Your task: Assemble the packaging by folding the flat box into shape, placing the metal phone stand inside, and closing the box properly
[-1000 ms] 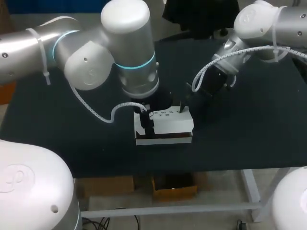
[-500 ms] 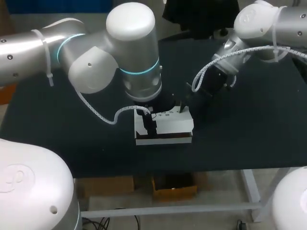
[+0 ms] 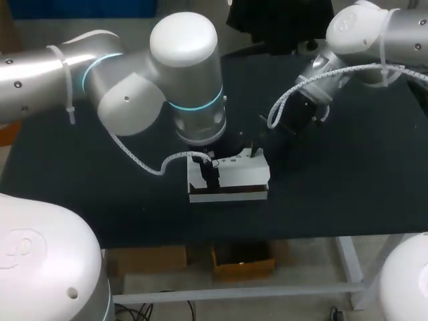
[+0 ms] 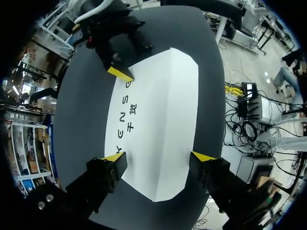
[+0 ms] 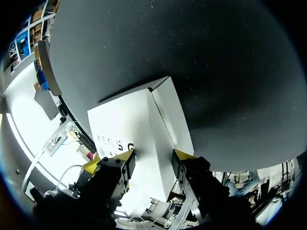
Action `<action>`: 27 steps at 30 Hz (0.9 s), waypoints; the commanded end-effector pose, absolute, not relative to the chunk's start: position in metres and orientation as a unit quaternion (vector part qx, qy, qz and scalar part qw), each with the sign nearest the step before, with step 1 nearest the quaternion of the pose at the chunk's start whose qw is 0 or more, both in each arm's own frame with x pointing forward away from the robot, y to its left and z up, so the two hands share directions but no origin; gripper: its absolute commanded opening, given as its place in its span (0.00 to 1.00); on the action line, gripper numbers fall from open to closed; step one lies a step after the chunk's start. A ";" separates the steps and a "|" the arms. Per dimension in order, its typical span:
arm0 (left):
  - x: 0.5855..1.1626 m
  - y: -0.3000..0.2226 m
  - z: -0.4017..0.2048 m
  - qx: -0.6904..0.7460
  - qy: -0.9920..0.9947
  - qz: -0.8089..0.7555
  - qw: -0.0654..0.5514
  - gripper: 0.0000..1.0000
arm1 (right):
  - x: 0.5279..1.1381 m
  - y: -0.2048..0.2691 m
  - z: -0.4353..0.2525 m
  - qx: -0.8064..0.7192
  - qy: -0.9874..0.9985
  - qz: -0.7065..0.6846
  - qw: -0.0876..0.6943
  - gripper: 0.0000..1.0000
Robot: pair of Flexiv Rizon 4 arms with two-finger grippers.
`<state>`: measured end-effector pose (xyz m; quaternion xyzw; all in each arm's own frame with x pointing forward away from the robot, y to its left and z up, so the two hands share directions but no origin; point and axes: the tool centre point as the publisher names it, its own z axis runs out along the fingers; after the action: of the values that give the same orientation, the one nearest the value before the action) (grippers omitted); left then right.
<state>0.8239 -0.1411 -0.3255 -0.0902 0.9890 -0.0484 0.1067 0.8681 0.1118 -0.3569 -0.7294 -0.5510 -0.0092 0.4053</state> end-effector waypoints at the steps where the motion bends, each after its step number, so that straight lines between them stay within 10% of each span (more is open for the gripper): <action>1: 0.826 -0.142 -0.330 -0.092 0.989 -0.049 0.108 0.82 | 0.868 0.111 -0.358 -0.728 -0.551 -0.008 0.407 0.47; 21: 0.833 -0.148 -0.337 -0.090 0.985 -0.035 0.144 0.78 | 0.868 0.111 -0.358 -0.728 -0.551 -0.008 0.407 0.46; 27: 0.837 -0.148 -0.338 -0.095 0.982 -0.031 0.161 0.59 | 0.868 0.111 -0.358 -0.728 -0.551 -0.008 0.407 0.46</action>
<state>0.8385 -0.1441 -0.3362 -0.0923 0.9830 -0.0354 0.1547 0.8682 0.1117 -0.3569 -0.7294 -0.5510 -0.0092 0.4053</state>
